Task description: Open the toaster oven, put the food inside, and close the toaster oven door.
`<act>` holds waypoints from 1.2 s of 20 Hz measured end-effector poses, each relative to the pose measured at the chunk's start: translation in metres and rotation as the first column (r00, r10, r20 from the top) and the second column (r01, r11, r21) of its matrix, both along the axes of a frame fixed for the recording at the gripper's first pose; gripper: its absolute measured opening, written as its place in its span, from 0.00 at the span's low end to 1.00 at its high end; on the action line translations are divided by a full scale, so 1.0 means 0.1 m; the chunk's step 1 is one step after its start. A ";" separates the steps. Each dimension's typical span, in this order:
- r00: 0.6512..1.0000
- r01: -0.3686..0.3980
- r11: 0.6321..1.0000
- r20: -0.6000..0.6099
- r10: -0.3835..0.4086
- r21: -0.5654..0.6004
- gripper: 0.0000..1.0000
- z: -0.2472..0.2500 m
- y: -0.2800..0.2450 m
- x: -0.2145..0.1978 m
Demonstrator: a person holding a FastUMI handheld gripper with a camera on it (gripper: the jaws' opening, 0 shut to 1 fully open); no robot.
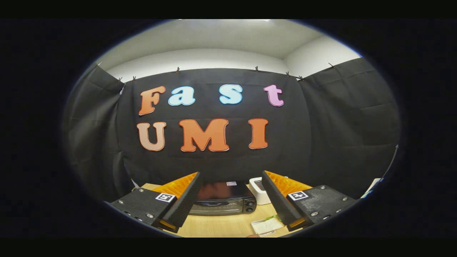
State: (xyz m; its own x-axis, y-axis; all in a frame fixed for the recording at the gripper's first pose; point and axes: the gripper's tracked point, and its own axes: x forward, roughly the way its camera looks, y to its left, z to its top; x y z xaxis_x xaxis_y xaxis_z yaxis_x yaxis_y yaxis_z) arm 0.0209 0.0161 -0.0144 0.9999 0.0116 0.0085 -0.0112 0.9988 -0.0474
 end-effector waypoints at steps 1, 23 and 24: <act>1.000 -0.007 1.000 -0.011 0.007 -0.008 0.99 -0.07 0.05 0.06; 0.884 -0.138 0.988 -0.457 0.093 -0.066 1.00 -2.58 0.82 1.47; 0.878 -0.129 0.991 -0.470 0.093 -0.045 0.99 -2.59 0.81 1.45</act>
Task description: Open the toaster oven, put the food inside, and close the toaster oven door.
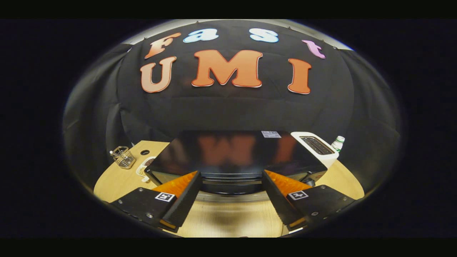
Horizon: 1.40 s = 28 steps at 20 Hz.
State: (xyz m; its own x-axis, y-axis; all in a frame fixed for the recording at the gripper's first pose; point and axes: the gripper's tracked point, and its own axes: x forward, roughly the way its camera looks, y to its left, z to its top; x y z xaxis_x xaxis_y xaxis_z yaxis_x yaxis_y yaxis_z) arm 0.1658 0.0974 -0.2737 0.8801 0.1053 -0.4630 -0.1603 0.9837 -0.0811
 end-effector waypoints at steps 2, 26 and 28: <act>1.000 0.002 1.000 -0.009 -0.002 0.000 0.99 -0.02 -0.01 -0.06; 0.982 0.015 1.000 -0.190 -0.019 -0.022 1.00 -1.06 -0.41 -1.53; 0.975 0.017 0.999 -0.222 -0.023 -0.029 1.00 -1.22 -0.43 -1.61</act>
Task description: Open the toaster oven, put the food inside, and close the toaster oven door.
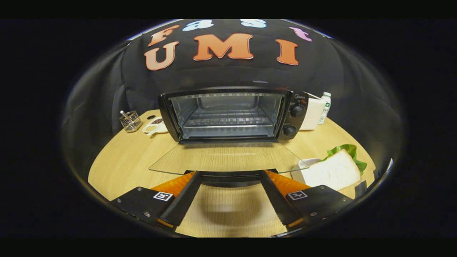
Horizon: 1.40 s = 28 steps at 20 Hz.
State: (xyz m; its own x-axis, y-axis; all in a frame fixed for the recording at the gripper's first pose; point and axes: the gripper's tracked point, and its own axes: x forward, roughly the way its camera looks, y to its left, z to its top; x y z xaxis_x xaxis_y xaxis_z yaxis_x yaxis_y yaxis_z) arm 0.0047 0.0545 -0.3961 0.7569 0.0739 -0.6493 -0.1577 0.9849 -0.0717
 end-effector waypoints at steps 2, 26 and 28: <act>1.000 0.002 1.000 -0.021 -0.002 -0.005 1.00 -0.16 -0.03 -0.02; 0.935 -0.075 0.987 -0.335 0.118 0.139 0.99 0.75 -2.19 -0.07; 0.916 -0.061 0.980 -0.378 0.130 0.190 0.99 0.63 -2.27 0.00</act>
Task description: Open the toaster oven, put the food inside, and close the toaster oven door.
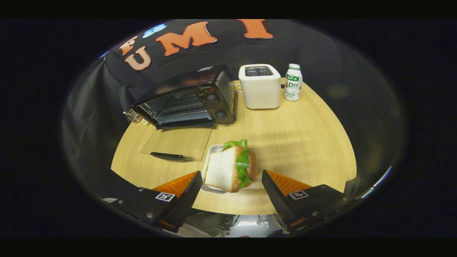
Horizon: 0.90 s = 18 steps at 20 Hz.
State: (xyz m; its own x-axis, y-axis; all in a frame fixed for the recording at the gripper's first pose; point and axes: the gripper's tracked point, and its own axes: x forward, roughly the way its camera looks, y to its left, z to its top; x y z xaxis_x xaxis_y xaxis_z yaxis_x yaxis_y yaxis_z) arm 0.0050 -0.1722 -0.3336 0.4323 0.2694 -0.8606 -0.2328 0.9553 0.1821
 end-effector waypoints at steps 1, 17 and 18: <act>0.999 0.003 1.000 -0.035 -0.002 0.031 0.99 -0.09 -0.01 0.04; 0.983 0.017 0.982 -0.182 0.018 0.187 0.32 -0.18 0.08 0.20; 0.985 0.019 0.982 -0.171 0.013 0.186 0.30 -0.11 0.08 0.20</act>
